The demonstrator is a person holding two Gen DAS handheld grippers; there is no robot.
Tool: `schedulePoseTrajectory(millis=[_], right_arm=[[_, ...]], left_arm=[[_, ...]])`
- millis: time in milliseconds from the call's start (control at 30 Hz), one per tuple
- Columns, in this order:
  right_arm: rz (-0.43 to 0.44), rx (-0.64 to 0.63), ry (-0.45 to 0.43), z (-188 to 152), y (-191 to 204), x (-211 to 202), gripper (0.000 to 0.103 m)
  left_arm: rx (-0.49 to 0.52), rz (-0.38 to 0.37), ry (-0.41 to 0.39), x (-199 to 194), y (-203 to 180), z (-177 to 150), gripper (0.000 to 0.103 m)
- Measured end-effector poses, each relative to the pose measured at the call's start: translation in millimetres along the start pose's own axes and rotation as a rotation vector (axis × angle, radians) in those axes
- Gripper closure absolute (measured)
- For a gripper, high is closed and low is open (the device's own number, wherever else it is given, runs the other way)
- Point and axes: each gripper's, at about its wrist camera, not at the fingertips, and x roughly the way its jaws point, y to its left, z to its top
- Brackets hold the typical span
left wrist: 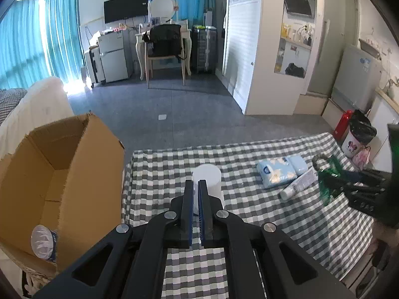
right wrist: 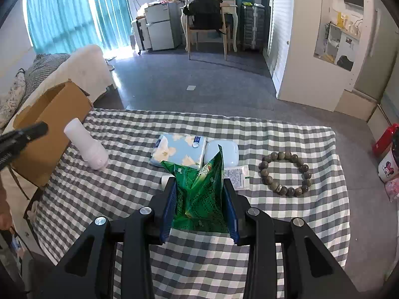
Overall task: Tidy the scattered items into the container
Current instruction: 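Carry spray bottle and snack bag to the box and release both inside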
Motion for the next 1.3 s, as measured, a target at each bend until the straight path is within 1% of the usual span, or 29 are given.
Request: schedulePoseTrajectory(millis=[167,200,267,300,333,400,467,533,767,800,833,867,933,1033,1300], right_arm=[[0.008,-0.006,-0.025,5.7,-0.2,-8.7,0.068],[0.007,-0.007,-0.029,7.4,-0.4,-10.3,0.068],[0.007,-0.009,-0.033,10.6,-1.2,-11.8,0.068],[0.007,-0.008,-0.037,12.0,-1.4,-12.1,0.068],[0.005,-0.008,-0.038,13.9,-1.8,-11.8,0.068],[0.004,-0.005,-0.04,16.4,-2.6,-10.4,0.068],[0.004,-0.005,-0.037,18.4,-2.6,-7.7,0.068],[0.006,-0.006,-0.034,20.1,-2.9,-5.8,0.068],[0.004,-0.005,-0.034,25.2,-1.2,-2.6,0.068],[0.003,-0.005,-0.035,26.8,-1.1,-2.2,0.068],[0.003,-0.006,-0.036,27.9,-0.7,-2.3,0.068],[0.002,-0.006,-0.038,28.6,-0.7,-2.7,0.068],[0.004,-0.009,-0.041,30.6,0.0,-3.6,0.068],[0.008,-0.016,-0.046,32.4,2.7,-4.8,0.068],[0.026,-0.045,-0.071,39.4,15.0,-17.0,0.068]], left_arm=[[0.007,-0.006,0.032,22.4,-8.7,-7.3,0.098],[0.01,-0.01,0.033,26.1,-11.0,-8.2,0.094],[0.016,-0.021,0.035,31.5,-15.1,-8.0,0.078],[0.019,-0.022,0.032,32.6,-15.8,-7.7,0.056],[0.023,-0.02,0.023,33.3,-17.8,-7.4,0.038],[0.03,-0.015,0.009,34.4,-19.8,-6.1,0.029],[0.024,-0.014,0.01,38.4,-19.5,-3.8,0.028],[0.016,-0.009,0.013,43.8,-17.8,-1.3,0.023],[-0.02,-0.009,0.022,60.6,-11.0,0.3,0.023],[-0.028,-0.012,0.025,61.9,-10.0,0.3,0.029],[-0.036,-0.018,0.034,63.5,-8.3,0.1,0.056],[-0.047,-0.025,0.047,65.5,-6.1,-0.1,0.07],[-0.068,-0.045,0.053,65.6,-1.8,0.2,0.07],[-0.078,-0.055,0.057,62.9,1.7,0.2,0.071],[-0.083,-0.017,0.007,35.5,8.5,6.1,0.071]])
